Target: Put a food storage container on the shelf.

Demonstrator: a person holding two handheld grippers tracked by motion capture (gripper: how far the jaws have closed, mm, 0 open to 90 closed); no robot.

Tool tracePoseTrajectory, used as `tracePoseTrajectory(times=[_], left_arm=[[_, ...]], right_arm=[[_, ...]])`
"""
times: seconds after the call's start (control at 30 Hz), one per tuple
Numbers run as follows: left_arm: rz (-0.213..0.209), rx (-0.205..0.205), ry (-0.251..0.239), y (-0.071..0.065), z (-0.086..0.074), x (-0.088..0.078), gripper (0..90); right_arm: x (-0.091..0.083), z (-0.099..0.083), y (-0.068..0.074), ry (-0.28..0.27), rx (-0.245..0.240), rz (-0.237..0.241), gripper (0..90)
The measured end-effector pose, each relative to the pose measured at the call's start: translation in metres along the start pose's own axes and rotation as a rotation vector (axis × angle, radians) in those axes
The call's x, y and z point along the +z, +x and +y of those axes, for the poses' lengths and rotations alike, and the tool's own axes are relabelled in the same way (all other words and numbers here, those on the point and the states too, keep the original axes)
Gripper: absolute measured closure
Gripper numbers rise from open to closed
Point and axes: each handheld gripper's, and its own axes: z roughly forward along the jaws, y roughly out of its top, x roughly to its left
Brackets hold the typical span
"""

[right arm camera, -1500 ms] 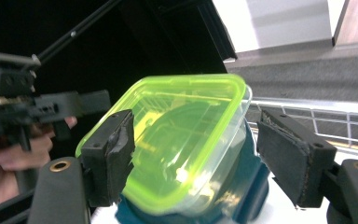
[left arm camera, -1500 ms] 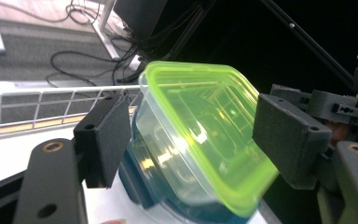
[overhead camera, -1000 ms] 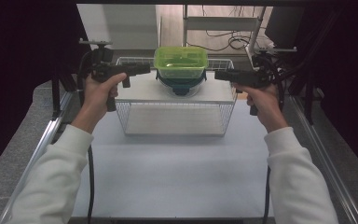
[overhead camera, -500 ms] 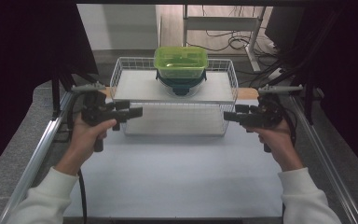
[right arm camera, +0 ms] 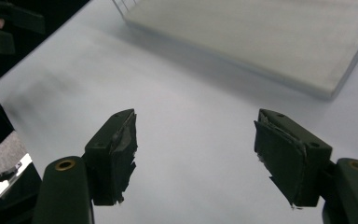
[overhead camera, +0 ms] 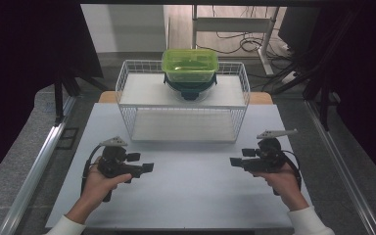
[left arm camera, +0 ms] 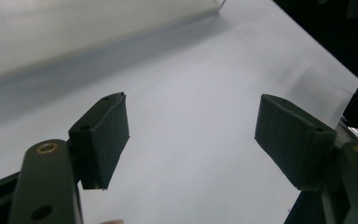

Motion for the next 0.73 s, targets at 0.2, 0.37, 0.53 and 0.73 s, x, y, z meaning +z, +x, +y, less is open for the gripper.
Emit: tracePoseTrajectory(times=[0.2,0.37,0.53,0.73], left_arm=[[0.010,-0.015,0.029,0.003,-0.013,0.008,25.4],[0.019,-0.011,0.032,0.004,-0.015,0.008,25.4],[0.025,-0.016,0.038,0.005,-0.017,0.009,25.2],[0.031,-0.023,0.040,0.007,-0.018,0.011,24.9]], right_arm=[[0.008,-0.012,-0.001,0.037,0.005,-0.011,29.3],[0.007,-0.012,-0.001,0.026,0.006,-0.011,29.4],[0.007,-0.014,-0.002,0.020,0.007,-0.014,29.2],[0.006,-0.016,-0.005,0.004,0.001,-0.020,27.0]])
